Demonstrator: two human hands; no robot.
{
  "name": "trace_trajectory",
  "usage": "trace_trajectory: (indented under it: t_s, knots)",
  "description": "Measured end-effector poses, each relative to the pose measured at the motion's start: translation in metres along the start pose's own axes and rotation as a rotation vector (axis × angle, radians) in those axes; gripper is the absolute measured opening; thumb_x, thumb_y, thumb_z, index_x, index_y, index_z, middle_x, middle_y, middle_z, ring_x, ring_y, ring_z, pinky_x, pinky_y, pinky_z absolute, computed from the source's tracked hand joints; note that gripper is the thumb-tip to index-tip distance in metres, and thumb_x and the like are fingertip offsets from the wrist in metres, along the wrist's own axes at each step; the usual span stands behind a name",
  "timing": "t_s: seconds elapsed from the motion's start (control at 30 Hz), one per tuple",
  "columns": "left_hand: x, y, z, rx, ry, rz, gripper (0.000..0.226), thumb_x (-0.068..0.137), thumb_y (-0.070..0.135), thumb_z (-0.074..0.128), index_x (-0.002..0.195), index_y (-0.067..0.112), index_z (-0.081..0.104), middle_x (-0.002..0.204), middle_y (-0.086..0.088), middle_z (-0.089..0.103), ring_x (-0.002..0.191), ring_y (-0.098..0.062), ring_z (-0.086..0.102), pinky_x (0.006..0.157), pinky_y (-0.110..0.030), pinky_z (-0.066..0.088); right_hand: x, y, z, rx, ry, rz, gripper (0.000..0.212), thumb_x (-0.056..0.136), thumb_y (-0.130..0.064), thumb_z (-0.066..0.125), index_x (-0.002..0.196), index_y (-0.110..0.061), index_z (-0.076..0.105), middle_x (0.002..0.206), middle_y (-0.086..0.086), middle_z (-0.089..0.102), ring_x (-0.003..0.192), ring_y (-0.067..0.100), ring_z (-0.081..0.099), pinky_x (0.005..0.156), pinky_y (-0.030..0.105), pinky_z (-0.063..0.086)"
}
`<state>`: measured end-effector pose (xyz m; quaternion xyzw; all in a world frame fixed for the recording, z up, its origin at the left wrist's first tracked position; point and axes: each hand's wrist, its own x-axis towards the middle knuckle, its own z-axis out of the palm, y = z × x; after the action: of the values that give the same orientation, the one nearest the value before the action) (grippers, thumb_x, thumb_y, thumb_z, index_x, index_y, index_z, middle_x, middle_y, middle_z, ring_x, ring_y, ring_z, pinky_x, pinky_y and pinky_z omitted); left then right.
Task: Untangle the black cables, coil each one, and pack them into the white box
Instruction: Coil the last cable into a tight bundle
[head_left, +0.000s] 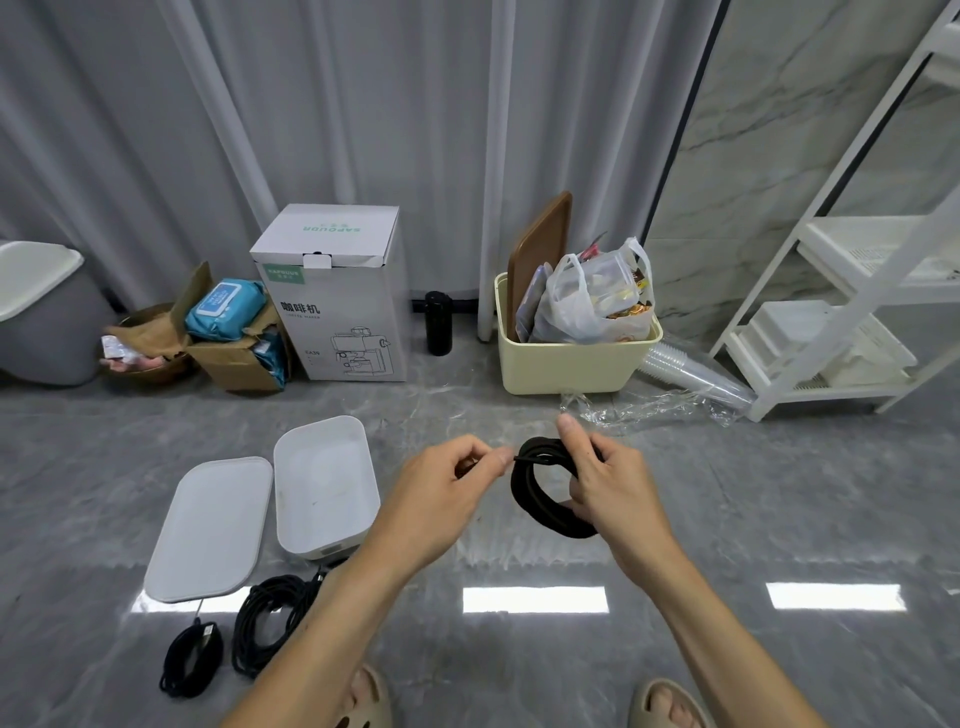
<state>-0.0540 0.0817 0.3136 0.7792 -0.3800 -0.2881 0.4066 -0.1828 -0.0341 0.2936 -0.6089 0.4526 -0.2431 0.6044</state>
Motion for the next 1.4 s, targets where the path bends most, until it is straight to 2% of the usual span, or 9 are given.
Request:
trace_trajectory:
  t_s: [0.1, 0.17, 0.27, 0.33, 0.57, 0.77, 1.03, 1.2, 1.4]
  knots:
    - [0.003, -0.006, -0.001, 0.035, 0.041, 0.051, 0.030, 0.097, 0.047, 0.052, 0.081, 0.022, 0.060, 0.089, 0.010, 0.060, 0.078, -0.002, 0.055, 0.075, -0.022, 0.044, -0.006, -0.006, 0.002, 0.116, -0.132, 0.076, 0.036, 0.093, -0.045, 0.061, 0.080, -0.012, 0.061, 0.051, -0.005, 0.021, 0.044, 0.010, 0.018, 0.044, 0.024, 0.018]
    - [0.002, -0.002, 0.002, -0.179, 0.004, -0.015, 0.031, 0.100, 0.047, 0.046, 0.095, 0.021, 0.062, 0.102, 0.014, 0.067, 0.092, 0.003, 0.062, 0.088, -0.026, 0.050, -0.011, -0.011, 0.004, 0.187, -0.228, 0.098, 0.034, 0.091, -0.041, 0.065, 0.088, -0.007, 0.063, 0.054, -0.003, 0.018, 0.046, 0.011, 0.015, 0.043, 0.021, 0.017]
    - [-0.002, 0.008, 0.011, -0.577, -0.049, -0.176, 0.040, 0.104, 0.043, 0.039, 0.107, 0.009, 0.059, 0.104, -0.002, 0.073, 0.099, -0.014, 0.071, 0.091, -0.036, 0.056, -0.018, -0.014, 0.011, 0.341, -0.331, 0.096, 0.026, 0.088, -0.032, 0.066, 0.089, -0.007, 0.062, 0.055, -0.003, 0.017, 0.048, 0.010, 0.014, 0.042, 0.019, 0.019]
    - [0.000, 0.012, 0.016, -0.620, 0.033, -0.234, 0.041, 0.103, 0.046, 0.040, 0.104, 0.010, 0.059, 0.101, -0.010, 0.072, 0.098, -0.023, 0.071, 0.092, -0.041, 0.056, -0.022, -0.013, 0.015, 0.399, -0.345, 0.095, 0.025, 0.090, -0.031, 0.064, 0.091, -0.008, 0.057, 0.054, -0.002, 0.020, 0.047, 0.011, 0.019, 0.045, 0.018, 0.025]
    - [0.003, 0.012, 0.020, -0.325, 0.385, -0.128, 0.035, 0.103, 0.044, 0.038, 0.083, 0.017, 0.048, 0.071, 0.005, 0.057, 0.059, 0.002, 0.053, 0.058, -0.016, 0.040, -0.029, -0.001, 0.026, 0.217, -0.397, 0.021, 0.024, 0.093, -0.033, 0.065, 0.099, -0.010, 0.067, 0.068, 0.003, 0.058, 0.071, 0.015, 0.055, 0.079, 0.030, 0.044]
    - [0.004, 0.009, 0.017, -0.258, 0.420, -0.021, 0.034, 0.103, 0.044, 0.040, 0.084, 0.016, 0.047, 0.064, 0.004, 0.056, 0.059, -0.007, 0.055, 0.056, -0.020, 0.041, -0.034, -0.007, 0.025, 0.339, -0.529, 0.078, 0.010, 0.088, -0.021, 0.071, 0.085, -0.013, 0.064, 0.068, 0.004, 0.058, 0.067, 0.012, 0.054, 0.066, 0.019, 0.044]
    - [0.006, 0.011, 0.013, -0.522, 0.503, -0.173, 0.039, 0.104, 0.047, 0.034, 0.095, 0.013, 0.050, 0.061, -0.007, 0.060, 0.052, -0.010, 0.059, 0.056, -0.024, 0.046, -0.037, -0.010, 0.027, 0.565, -0.548, 0.142, 0.017, 0.089, -0.025, 0.066, 0.096, -0.010, 0.069, 0.076, 0.005, 0.062, 0.082, 0.013, 0.061, 0.095, 0.032, 0.045]
    - [0.004, 0.017, 0.014, -0.571, 0.535, -0.174, 0.036, 0.105, 0.044, 0.034, 0.092, 0.013, 0.049, 0.063, -0.005, 0.063, 0.048, -0.007, 0.058, 0.042, -0.018, 0.043, -0.039, -0.012, 0.033, 0.730, -0.498, 0.210, 0.043, 0.097, -0.038, 0.044, 0.089, -0.009, 0.073, 0.069, 0.007, 0.051, 0.076, 0.021, 0.056, 0.101, 0.042, 0.045]
    - [0.004, 0.012, 0.014, -0.453, 0.487, -0.091, 0.032, 0.104, 0.042, 0.038, 0.093, 0.018, 0.055, 0.087, 0.012, 0.068, 0.085, -0.001, 0.064, 0.072, -0.019, 0.045, -0.030, -0.012, 0.035, 0.733, -0.231, 0.202, 0.042, 0.105, -0.034, 0.038, 0.096, -0.001, 0.062, 0.057, 0.001, 0.034, 0.056, 0.014, 0.039, 0.092, 0.049, 0.049]
